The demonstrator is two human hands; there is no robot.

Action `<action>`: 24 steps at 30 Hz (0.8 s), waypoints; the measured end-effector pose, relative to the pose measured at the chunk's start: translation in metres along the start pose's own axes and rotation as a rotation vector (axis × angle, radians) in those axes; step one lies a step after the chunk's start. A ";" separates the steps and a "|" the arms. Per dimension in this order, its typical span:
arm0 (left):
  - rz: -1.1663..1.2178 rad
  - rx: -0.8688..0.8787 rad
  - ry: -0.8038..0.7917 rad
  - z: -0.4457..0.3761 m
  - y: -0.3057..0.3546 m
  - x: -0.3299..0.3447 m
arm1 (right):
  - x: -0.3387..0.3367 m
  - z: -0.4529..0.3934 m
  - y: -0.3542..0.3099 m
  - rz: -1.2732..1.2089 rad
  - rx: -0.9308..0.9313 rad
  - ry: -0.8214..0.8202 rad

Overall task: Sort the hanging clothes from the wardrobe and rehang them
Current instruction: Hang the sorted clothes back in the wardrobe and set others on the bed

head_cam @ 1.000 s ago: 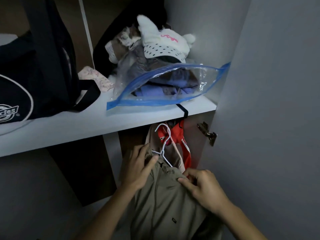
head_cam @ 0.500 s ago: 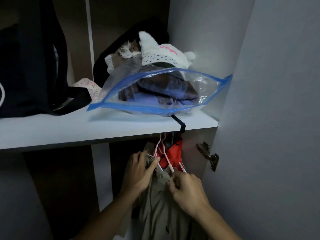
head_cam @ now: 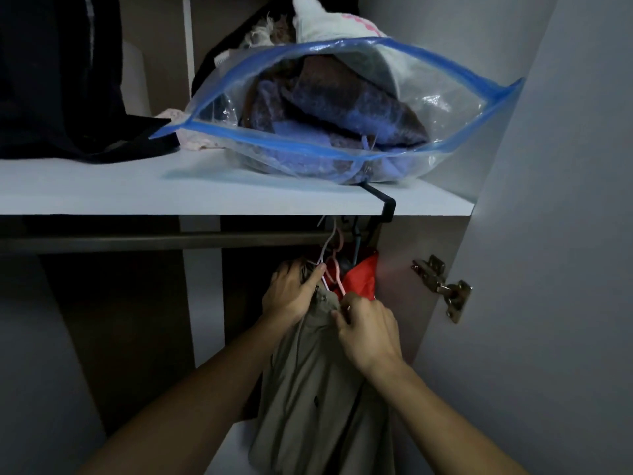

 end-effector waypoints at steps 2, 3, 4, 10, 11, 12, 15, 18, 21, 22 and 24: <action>-0.013 0.006 -0.008 -0.006 -0.005 0.005 | 0.006 -0.003 0.003 0.031 -0.013 0.002; -0.020 0.009 -0.018 -0.009 -0.007 0.007 | 0.009 -0.003 0.005 0.043 -0.019 0.008; -0.025 0.012 -0.030 -0.010 -0.009 0.010 | 0.011 -0.003 0.007 0.052 -0.021 0.014; -0.042 0.044 -0.117 -0.015 -0.019 0.027 | 0.024 0.001 0.022 0.114 -0.027 0.001; -0.042 0.043 -0.124 -0.015 -0.019 0.030 | 0.026 0.001 0.024 0.121 -0.027 0.005; -0.041 0.044 -0.124 -0.016 -0.018 0.032 | 0.029 0.001 0.026 0.129 -0.028 0.010; -0.029 0.062 -0.113 -0.019 -0.014 0.035 | 0.036 0.000 0.034 0.166 -0.053 0.027; -0.053 0.064 -0.117 -0.024 -0.007 0.037 | 0.037 0.001 0.042 0.278 -0.114 0.049; -0.118 0.061 -0.155 -0.032 -0.001 0.040 | 0.037 0.004 0.050 0.339 -0.113 0.014; -0.129 0.063 -0.170 -0.036 0.001 0.041 | 0.037 0.005 0.052 0.347 -0.107 -0.005; -0.146 0.060 -0.189 -0.041 0.004 0.042 | 0.037 0.008 0.054 0.338 -0.091 -0.039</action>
Point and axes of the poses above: each hand's wrist, its own z-axis away from the middle knuckle, its own x-axis out of the palm, y = z × x, the point moved 4 cm from there along -z, towards the middle knuckle, and after that the axes turned 13 degrees about -z, right-handed, at the moved point
